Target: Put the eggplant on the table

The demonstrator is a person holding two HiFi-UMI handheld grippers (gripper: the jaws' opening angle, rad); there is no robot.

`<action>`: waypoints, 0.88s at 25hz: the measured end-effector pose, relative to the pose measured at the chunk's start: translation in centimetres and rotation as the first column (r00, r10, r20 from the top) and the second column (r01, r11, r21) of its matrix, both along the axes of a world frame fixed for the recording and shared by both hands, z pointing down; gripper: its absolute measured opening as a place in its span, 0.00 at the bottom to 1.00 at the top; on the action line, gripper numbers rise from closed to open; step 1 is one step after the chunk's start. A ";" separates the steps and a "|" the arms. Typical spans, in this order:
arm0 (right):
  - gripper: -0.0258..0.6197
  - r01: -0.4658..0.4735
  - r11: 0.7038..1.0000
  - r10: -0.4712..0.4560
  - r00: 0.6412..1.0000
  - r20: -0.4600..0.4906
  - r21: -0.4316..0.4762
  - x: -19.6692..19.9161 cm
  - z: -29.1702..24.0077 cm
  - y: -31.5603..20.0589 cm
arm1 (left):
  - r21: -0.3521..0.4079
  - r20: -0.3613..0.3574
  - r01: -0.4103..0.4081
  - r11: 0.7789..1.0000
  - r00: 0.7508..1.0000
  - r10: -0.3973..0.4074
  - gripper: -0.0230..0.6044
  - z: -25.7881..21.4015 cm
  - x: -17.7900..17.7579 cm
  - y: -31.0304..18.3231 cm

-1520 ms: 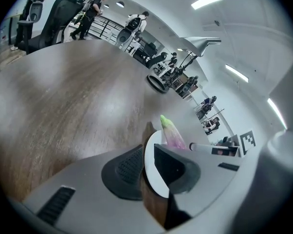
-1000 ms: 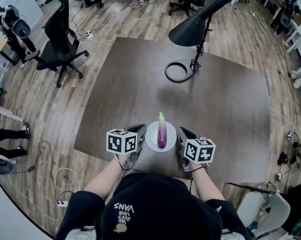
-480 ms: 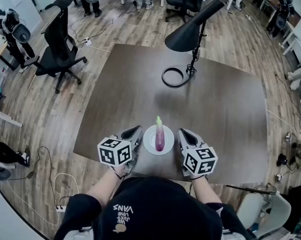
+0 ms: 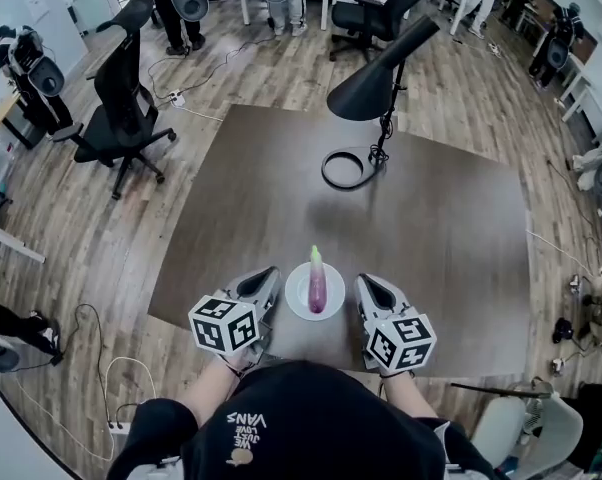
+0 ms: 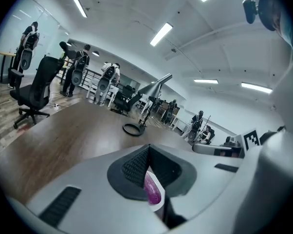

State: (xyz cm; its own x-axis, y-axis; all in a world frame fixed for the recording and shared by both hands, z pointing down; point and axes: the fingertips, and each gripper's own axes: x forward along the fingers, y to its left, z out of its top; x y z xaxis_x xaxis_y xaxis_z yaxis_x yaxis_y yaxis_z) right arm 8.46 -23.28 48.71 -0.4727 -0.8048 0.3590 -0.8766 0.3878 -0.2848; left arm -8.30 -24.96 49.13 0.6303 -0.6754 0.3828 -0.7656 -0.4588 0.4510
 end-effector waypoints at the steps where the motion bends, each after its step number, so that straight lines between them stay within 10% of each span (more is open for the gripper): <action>1: 0.07 -0.002 1.000 0.002 1.000 0.003 0.005 0.1 -0.3 0.1 | -0.002 -0.007 0.005 1.000 1.000 -0.005 0.05 -0.1 -0.1 0.3; 22: 0.07 0.004 0.999 -0.005 1.000 0.014 0.032 0.3 -1.5 2.2 | 0.011 -0.022 0.044 0.999 0.999 -0.044 0.05 -1.0 0.2 2.5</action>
State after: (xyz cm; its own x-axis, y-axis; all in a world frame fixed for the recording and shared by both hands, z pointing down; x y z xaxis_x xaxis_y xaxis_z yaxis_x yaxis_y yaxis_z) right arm 8.75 -21.12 47.17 -0.4811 -0.8136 0.3265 -0.8709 0.4007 -0.2845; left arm -8.11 -22.43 48.15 0.6079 -0.7069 0.3616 -0.7753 -0.4302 0.4625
